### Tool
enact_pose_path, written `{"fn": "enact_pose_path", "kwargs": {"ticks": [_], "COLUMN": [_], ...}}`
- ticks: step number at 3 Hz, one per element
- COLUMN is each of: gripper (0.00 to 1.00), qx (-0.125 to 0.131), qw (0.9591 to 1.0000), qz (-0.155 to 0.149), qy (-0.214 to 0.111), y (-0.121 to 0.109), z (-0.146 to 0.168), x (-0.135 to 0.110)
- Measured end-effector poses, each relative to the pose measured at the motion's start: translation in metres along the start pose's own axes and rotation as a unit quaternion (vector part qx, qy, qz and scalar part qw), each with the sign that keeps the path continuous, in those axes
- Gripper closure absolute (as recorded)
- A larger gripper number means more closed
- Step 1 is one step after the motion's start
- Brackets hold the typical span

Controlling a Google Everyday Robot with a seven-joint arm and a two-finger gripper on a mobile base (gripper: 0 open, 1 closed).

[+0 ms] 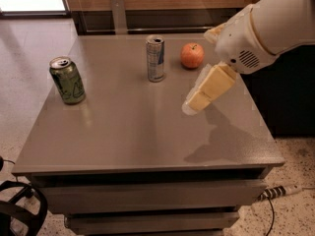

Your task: Knock green can over

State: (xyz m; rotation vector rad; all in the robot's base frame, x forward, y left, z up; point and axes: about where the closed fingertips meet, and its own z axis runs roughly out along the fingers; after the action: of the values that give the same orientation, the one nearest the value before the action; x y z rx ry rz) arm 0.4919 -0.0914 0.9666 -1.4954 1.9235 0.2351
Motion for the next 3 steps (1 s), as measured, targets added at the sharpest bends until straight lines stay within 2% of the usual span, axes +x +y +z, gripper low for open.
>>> {"fn": "enact_pose_path", "kwargs": {"ticks": [1,2,3], "gripper": [0.00,0.00,0.00], "qx": [-0.014,-0.027,-0.027], "qw": [0.9978,0.9925,0.9925], "qz": [0.025,0.044,0.044], "qy": [-0.061,-0.111,-0.111], "y": [-0.004,-0.007,-0.007], "z": [0.050,0.097,0.097], "x": [-0.022,-0.037,-0.037]}}
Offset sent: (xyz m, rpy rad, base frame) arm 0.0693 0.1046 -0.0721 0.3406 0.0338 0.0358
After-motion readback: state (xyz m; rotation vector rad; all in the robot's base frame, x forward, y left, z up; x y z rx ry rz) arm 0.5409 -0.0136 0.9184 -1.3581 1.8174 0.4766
